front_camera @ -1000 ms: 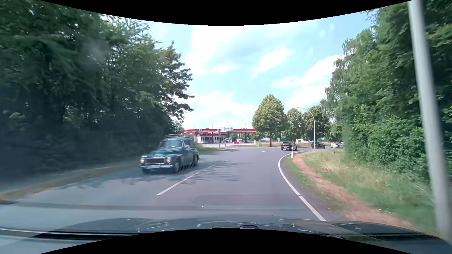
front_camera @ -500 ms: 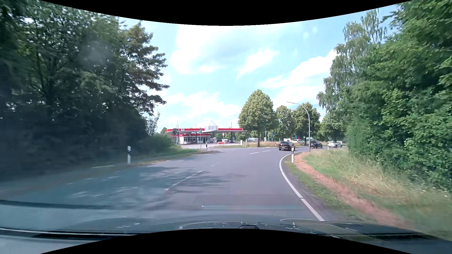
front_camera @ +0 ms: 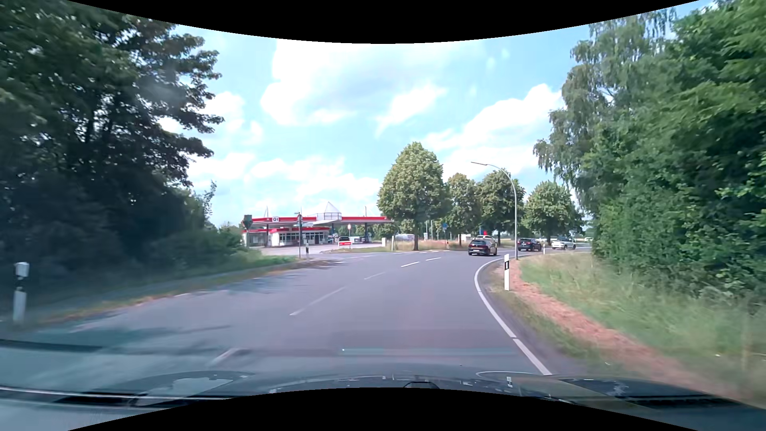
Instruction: Follow the waypoints while adhering to traffic rules and regulations
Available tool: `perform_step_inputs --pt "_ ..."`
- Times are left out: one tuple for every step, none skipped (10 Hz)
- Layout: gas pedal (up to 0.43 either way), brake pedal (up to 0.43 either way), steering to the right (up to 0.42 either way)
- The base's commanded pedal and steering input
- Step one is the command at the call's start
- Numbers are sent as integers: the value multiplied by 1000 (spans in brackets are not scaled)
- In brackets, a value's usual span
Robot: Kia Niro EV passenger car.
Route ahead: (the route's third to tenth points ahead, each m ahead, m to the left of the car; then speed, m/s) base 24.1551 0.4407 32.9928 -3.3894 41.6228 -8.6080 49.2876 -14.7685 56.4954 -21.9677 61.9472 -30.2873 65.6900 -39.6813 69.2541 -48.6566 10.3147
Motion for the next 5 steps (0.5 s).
perform_step_inputs --pt "98 0 57" --pt "98 0 58" --pt "98 0 59" --pt "98 0 58" --pt "98 0 58"
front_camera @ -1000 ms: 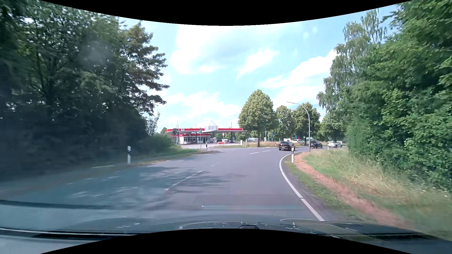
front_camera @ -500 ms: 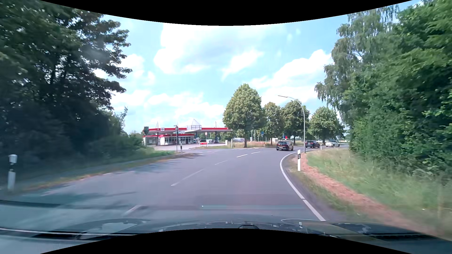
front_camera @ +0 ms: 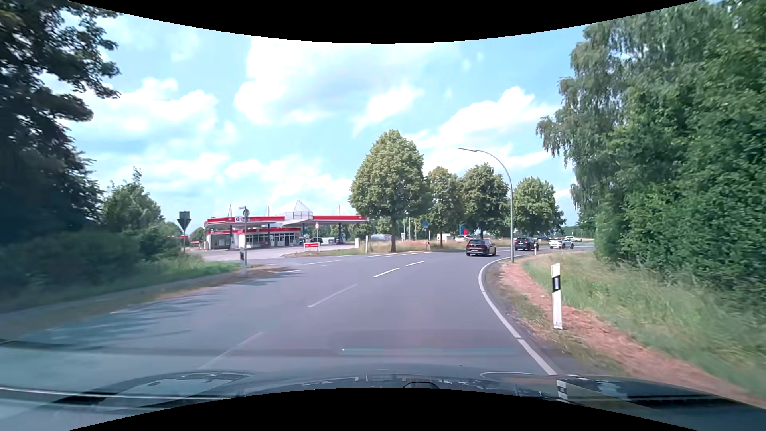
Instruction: Follow the waypoints while adhering to traffic rules and regulations
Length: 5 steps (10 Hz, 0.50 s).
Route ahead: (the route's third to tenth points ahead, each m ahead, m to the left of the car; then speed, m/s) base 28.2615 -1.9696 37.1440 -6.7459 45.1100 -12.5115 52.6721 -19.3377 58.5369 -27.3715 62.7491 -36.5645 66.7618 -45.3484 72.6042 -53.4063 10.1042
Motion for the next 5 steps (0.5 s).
perform_step_inputs --pt "98 0 59" --pt "98 0 59" --pt "118 0 60" --pt "118 0 63" --pt "130 0 64"
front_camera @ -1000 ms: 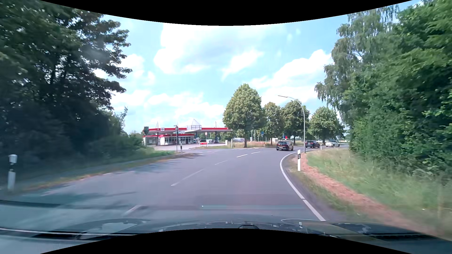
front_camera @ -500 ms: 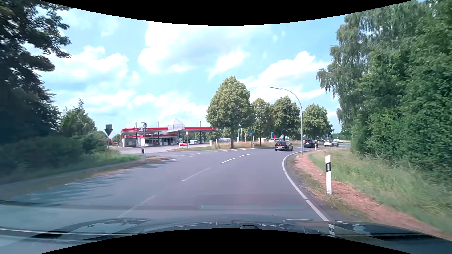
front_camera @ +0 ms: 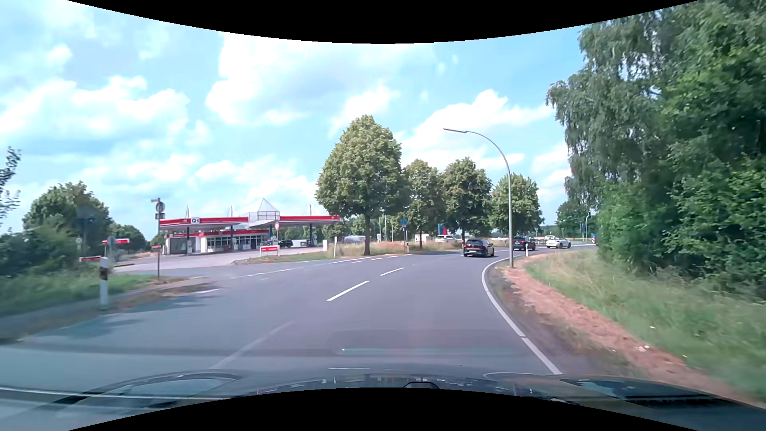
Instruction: Follow the waypoints while adhering to traffic rules and regulations
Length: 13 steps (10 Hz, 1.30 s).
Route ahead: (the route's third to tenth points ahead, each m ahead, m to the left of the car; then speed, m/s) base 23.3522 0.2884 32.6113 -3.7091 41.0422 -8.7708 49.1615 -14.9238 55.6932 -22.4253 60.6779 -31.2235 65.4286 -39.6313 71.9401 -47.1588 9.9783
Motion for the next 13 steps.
perform_step_inputs --pt "138 0 64" --pt "150 0 64" --pt "169 0 64" --pt "169 0 64" --pt "169 0 64" --pt "169 0 65" --pt "169 0 66" --pt "169 0 66" --pt "169 0 66" --pt "169 0 65" --pt "169 0 65" --pt "169 0 66" --pt "169 0 65"
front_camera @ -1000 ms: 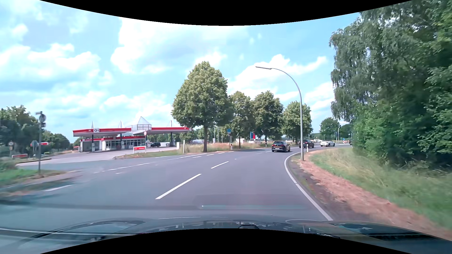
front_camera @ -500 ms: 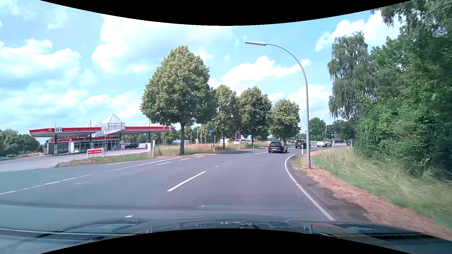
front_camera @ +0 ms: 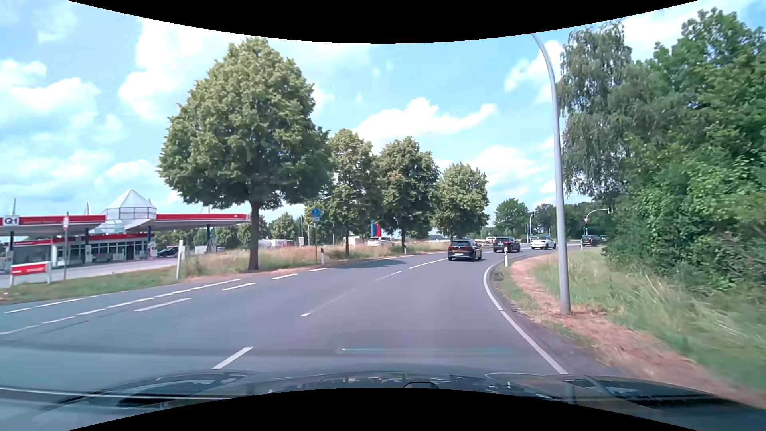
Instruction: Follow the waypoints while adhering to traffic rules and regulations
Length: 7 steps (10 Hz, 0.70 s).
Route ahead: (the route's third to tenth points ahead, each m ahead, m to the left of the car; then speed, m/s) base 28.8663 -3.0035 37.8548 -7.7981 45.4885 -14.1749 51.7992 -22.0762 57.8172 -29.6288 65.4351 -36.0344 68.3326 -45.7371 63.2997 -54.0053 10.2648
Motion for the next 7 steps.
perform_step_inputs --pt "169 0 65" --pt "169 0 65" --pt "169 0 65" --pt "169 0 66" --pt "169 0 69" --pt "157 0 71" --pt "138 0 72"
